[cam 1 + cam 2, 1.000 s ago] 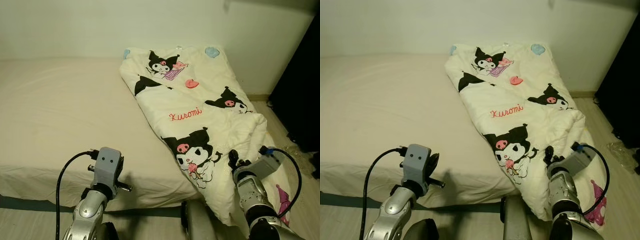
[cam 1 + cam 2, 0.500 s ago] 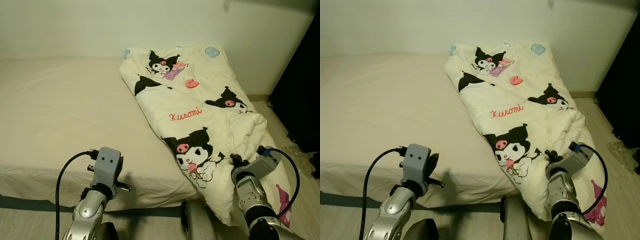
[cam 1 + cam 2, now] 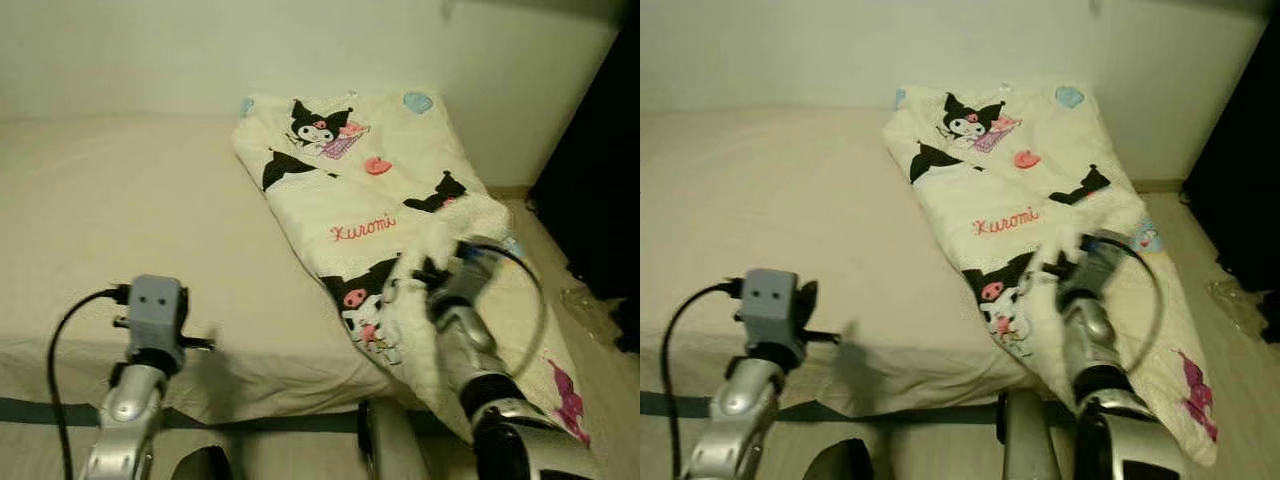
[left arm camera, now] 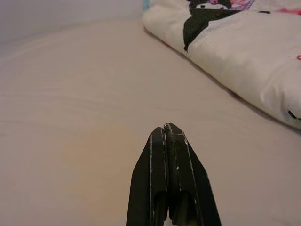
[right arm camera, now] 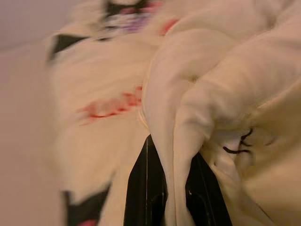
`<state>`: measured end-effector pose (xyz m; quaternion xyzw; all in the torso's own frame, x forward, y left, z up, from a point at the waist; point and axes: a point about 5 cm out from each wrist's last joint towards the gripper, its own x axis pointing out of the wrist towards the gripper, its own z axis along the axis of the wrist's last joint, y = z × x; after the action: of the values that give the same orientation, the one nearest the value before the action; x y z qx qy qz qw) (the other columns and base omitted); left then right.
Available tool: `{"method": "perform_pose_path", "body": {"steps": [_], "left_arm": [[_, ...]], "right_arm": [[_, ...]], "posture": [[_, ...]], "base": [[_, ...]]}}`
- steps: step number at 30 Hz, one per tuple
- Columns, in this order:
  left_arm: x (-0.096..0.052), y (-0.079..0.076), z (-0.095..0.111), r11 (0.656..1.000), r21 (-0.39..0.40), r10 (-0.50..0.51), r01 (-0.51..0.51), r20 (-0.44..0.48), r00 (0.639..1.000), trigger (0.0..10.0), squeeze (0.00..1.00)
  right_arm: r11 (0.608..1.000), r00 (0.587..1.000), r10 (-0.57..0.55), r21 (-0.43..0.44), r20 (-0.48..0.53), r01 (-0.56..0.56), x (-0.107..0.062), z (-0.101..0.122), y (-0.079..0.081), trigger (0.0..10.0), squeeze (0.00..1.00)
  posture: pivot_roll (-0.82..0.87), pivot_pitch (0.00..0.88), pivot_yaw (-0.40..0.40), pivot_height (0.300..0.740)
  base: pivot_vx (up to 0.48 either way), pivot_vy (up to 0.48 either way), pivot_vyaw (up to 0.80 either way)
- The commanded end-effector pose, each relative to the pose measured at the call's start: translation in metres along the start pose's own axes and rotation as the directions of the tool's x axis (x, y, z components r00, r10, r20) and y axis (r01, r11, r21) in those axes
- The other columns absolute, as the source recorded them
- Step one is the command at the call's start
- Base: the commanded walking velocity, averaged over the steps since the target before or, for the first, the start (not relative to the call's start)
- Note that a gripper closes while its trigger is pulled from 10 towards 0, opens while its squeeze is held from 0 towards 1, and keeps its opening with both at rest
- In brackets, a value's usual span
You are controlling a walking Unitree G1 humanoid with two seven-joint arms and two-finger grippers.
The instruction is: Clean up the room
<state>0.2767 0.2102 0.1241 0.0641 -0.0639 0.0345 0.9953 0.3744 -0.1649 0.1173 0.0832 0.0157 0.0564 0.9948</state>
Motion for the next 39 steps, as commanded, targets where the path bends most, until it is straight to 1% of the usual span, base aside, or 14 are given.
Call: {"method": "perform_pose_path", "body": {"steps": [1,8,11,14,16,17,18,20,21,22,25,37,38,39], "left_arm": [[-0.003,0.01,-0.001,1.0,0.021,0.015,-0.015,-0.004,1.0,10.0,0.0],[-0.005,0.016,-0.001,0.999,0.028,0.035,-0.035,0.001,0.999,10.0,0.0],[-0.009,0.016,-0.002,0.998,0.029,0.058,-0.058,0.005,0.998,10.0,0.0],[-0.011,0.015,-0.002,0.998,0.024,0.062,-0.062,0.006,0.998,10.0,0.0],[-0.013,0.012,-0.003,0.998,0.018,0.062,-0.062,0.007,0.998,10.0,0.0],[-0.013,0.012,-0.003,0.998,0.018,0.062,-0.062,0.007,0.998,10.0,0.0],[-0.013,0.01,-0.003,0.998,0.013,0.059,-0.06,0.008,0.998,10.0,0.0],[-0.013,0.01,-0.003,0.998,0.013,0.059,-0.06,0.008,0.998,10.0,0.0],[-0.014,0.005,-0.004,0.999,0.001,0.048,-0.048,0.009,0.999,10.0,0.0],[-0.015,0.002,-0.004,0.999,-0.003,0.042,-0.042,0.009,0.999,10.0,0.0],[-0.015,-0.001,-0.005,0.999,-0.01,0.035,-0.035,0.01,0.999,10.0,0.0],[-0.015,-0.003,-0.003,0.999,-0.004,0.034,-0.034,0.019,0.999,10.0,0.0],[-0.015,-0.002,-0.003,0.999,0.002,0.042,-0.042,0.025,0.999,10.0,0.0],[-0.015,-0.002,-0.003,0.999,0.002,0.042,-0.042,0.025,0.999,10.0,0.0]], "right_arm": [[0.985,0.989,0.146,-0.093,0.006,-0.145,0.005,0.003,0.026,0.0,0.0],[0.937,0.954,0.296,-0.181,-0.037,-0.298,0.004,-0.004,0.053,0.0,0.0],[0.799,0.847,0.514,-0.284,-0.134,-0.53,-0.01,-0.026,0.091,0.0,0.0],[0.738,0.799,0.577,-0.308,-0.171,-0.6,-0.017,-0.035,0.101,0.0,0.0],[0.638,0.719,0.656,-0.339,-0.231,-0.691,-0.029,-0.05,0.114,0.0,0.0],[0.638,0.719,0.656,-0.339,-0.231,-0.691,-0.029,-0.05,0.114,0.0,0.0],[0.592,0.683,0.683,-0.353,-0.258,-0.725,-0.036,-0.056,0.118,0.0,0.0],[0.592,0.683,0.683,-0.353,-0.258,-0.725,-0.036,-0.056,0.118,0.0,0.0],[0.503,0.614,0.726,-0.371,-0.309,-0.781,-0.05,-0.07,0.122,0.0,0.0],[0.458,0.58,0.743,-0.378,-0.333,-0.805,-0.057,-0.077,0.123,0.0,0.0],[0.381,0.523,0.764,-0.39,-0.379,-0.838,-0.068,-0.087,0.122,0.0,0.0],[0.319,0.472,0.801,-0.405,-0.368,-0.857,-0.076,-0.087,0.12,0.0,0.0],[0.315,0.468,0.805,-0.407,-0.364,-0.858,-0.077,-0.087,0.122,1.6,0.0],[0.315,0.468,0.805,-0.407,-0.364,-0.858,-0.077,-0.087,0.122,1.6,0.0]], "posture": [[-0.06,0.194,0.029,0.535],[-0.06,0.194,0.023,0.535],[-0.06,0.193,0.019,0.535],[-0.06,0.193,0.019,0.535],[-0.05,0.193,0.014,0.535],[-0.05,0.193,0.014,0.535],[-0.05,0.193,0.014,0.535],[-0.05,0.193,0.014,0.535],[-0.06,0.194,0.017,0.535],[-0.06,0.194,0.017,0.535],[-0.06,0.196,0.022,0.535],[-0.06,0.197,0.028,0.535],[-0.06,0.197,0.028,0.535],[-0.06,0.197,0.028,0.535]], "base": [[0.0,0.0,0.0],[0.0,0.0,0.0],[0.0,0.0,0.0],[0.0,0.0,0.0],[0.0,0.0,0.0],[0.0,0.0,0.0],[0.0,0.0,0.0],[0.0,0.0,0.0],[0.0,0.0,0.0],[0.0,0.0,0.0],[0.0,0.0,0.0],[0.0,0.0,0.0],[0.0,0.0,0.0],[0.0,0.0,0.0]]}}
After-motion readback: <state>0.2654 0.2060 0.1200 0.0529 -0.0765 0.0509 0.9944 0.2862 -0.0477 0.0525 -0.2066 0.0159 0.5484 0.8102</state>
